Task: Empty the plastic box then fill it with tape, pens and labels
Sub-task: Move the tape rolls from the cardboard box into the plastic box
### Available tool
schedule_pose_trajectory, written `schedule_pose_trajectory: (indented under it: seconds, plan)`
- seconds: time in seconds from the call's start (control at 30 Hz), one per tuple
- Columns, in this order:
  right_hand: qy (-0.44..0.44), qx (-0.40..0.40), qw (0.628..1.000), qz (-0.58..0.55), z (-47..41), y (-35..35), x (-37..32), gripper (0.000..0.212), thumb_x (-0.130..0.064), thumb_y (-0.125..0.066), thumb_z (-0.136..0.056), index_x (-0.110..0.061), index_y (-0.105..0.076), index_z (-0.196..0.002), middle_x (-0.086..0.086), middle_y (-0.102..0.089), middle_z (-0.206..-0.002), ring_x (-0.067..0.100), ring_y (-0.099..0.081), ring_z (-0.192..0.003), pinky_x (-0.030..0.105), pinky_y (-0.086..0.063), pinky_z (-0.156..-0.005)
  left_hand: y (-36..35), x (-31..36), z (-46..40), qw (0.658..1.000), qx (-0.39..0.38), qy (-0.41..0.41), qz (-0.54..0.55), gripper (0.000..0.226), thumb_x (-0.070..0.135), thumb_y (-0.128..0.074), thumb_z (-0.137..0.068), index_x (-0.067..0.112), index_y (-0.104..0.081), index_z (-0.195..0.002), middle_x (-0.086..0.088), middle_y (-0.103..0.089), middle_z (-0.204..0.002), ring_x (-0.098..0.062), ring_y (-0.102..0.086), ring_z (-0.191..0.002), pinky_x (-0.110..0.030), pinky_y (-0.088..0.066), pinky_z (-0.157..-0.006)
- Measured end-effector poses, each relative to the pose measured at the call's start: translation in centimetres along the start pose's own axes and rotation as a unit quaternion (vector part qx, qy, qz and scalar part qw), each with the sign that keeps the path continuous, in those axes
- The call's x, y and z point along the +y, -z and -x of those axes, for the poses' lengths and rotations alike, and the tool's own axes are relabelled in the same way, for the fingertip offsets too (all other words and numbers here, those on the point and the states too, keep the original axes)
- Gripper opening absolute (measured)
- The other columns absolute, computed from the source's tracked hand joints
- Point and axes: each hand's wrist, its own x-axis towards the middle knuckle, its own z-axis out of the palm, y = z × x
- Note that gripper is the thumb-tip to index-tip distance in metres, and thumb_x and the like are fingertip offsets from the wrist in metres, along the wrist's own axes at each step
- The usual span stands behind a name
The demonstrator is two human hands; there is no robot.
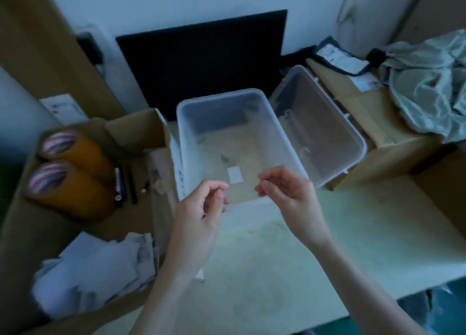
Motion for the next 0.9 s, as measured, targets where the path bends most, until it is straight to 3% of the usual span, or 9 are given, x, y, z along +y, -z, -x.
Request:
schedule_pose_trajectory:
  seconds: [0.1,0.3,0.5,0.63,0.9]
  plan:
    - [0.008,-0.047,0.999,0.005,-1.4,-2.3,-0.3,0.024,0.003,-0.062,-0.086,-0.021,-0.064,-0.083,0.001,-0.069,-0.073,0.012,-0.067,-0.069,0.027,-0.053,-0.073,2.6,-0.6,0.0,0.999,0.041,0.017,-0.024,0.016,0.019,-0.049,-0.095,0.027,-0.062,-0.093,0.017,-0.064,-0.080,-0.006,-0.061,-0.078,-0.014,-0.047,-0.067]
    - [0.025,-0.117,0.992,0.031,-3.9,-4.7,-1.2,0.029,0.002,-0.065,-0.085,-0.027,-0.066,-0.080,-0.003,-0.070,-0.072,0.014,-0.069,-0.074,0.030,-0.054,-0.076,5.5,-1.4,-0.1,0.991,0.101,0.071,-0.057,0.015,0.019,-0.049,-0.095,0.027,-0.062,-0.098,0.013,-0.064,-0.080,0.007,-0.059,-0.082,-0.004,-0.044,-0.071]
    - [0.038,-0.175,0.983,0.036,-5.5,-5.8,-3.0,0.024,0.000,-0.062,-0.087,-0.024,-0.065,-0.082,-0.001,-0.070,-0.075,0.006,-0.068,-0.074,0.018,-0.052,-0.074,6.9,-2.0,-0.6,0.981,0.144,0.111,-0.069,0.017,0.019,-0.046,-0.098,0.028,-0.061,-0.099,0.013,-0.064,-0.082,0.005,-0.058,-0.081,-0.013,-0.046,-0.075]
    - [0.044,-0.181,0.982,0.019,-5.5,-6.9,-3.7,0.024,0.000,-0.063,-0.086,-0.023,-0.065,-0.080,0.001,-0.070,-0.077,0.014,-0.068,-0.078,0.024,-0.054,-0.079,8.0,-2.2,0.0,0.980,0.162,0.090,-0.067,0.019,0.016,-0.047,-0.097,0.026,-0.063,-0.098,0.011,-0.065,-0.082,0.003,-0.060,-0.080,-0.017,-0.048,-0.077]
    - [0.008,-0.164,0.986,-0.011,-6.1,-11.1,-4.0,0.016,0.002,-0.058,-0.089,-0.012,-0.066,-0.086,0.002,-0.070,-0.076,0.009,-0.067,-0.073,0.022,-0.054,-0.074,13.0,-4.8,-1.2,0.983,0.148,0.078,-0.074,0.020,0.014,-0.047,-0.098,0.027,-0.062,-0.096,0.009,-0.065,-0.083,0.005,-0.059,-0.081,-0.013,-0.044,-0.072]
